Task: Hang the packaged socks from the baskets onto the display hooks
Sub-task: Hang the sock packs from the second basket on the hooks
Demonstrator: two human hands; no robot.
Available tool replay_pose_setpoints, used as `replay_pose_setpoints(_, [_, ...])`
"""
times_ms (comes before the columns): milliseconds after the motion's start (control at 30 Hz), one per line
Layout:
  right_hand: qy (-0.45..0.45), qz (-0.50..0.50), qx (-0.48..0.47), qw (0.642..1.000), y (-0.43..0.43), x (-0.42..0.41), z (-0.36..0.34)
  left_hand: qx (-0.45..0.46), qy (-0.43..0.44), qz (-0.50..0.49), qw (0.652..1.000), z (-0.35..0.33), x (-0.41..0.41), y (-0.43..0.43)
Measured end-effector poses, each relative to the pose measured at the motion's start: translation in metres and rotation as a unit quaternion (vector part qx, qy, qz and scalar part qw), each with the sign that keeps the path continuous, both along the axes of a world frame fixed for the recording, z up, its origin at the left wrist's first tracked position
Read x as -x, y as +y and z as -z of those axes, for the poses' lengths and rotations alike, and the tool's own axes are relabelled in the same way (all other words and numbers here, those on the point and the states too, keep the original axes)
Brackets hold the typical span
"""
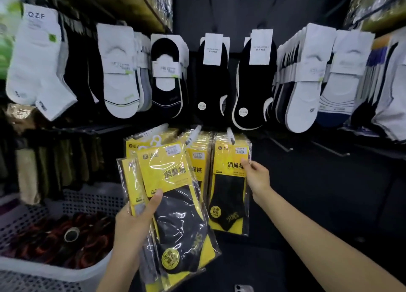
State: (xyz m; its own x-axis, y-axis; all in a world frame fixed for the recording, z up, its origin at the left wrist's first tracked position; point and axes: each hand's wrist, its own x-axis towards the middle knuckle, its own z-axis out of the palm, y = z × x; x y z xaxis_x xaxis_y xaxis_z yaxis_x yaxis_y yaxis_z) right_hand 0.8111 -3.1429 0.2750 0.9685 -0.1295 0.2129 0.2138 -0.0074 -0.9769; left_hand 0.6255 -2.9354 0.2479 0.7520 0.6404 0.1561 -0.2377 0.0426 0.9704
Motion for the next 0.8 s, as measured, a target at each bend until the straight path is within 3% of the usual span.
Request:
replay_pose_setpoints(300, [0.031,0.141,-0.01,0.989,-0.006,0.008,0.022,0.002,0.002,0.028,1.0,0.005,0.001,-0.005])
replay_pose_setpoints(400, [0.026,-0.01,-0.038,0.999,0.0,0.048,0.019,-0.004,0.007,0.04,0.999,0.005,0.0,-0.013])
replay_pose_setpoints(500, [-0.004,-0.156,0.002,0.988,0.01,0.09,0.011,-0.005,0.005,0.061,0.998,0.006,-0.002,-0.024])
replay_pose_setpoints(633, [-0.045,-0.18,0.001,0.983,0.017,0.12,0.007,-0.029,0.005,0.1,0.995,0.006,-0.001,-0.039])
replay_pose_setpoints(800, [0.002,-0.201,-0.036,0.979,0.005,0.126,0.006,-0.043,-0.009,0.091,0.995,0.005,0.0,-0.044])
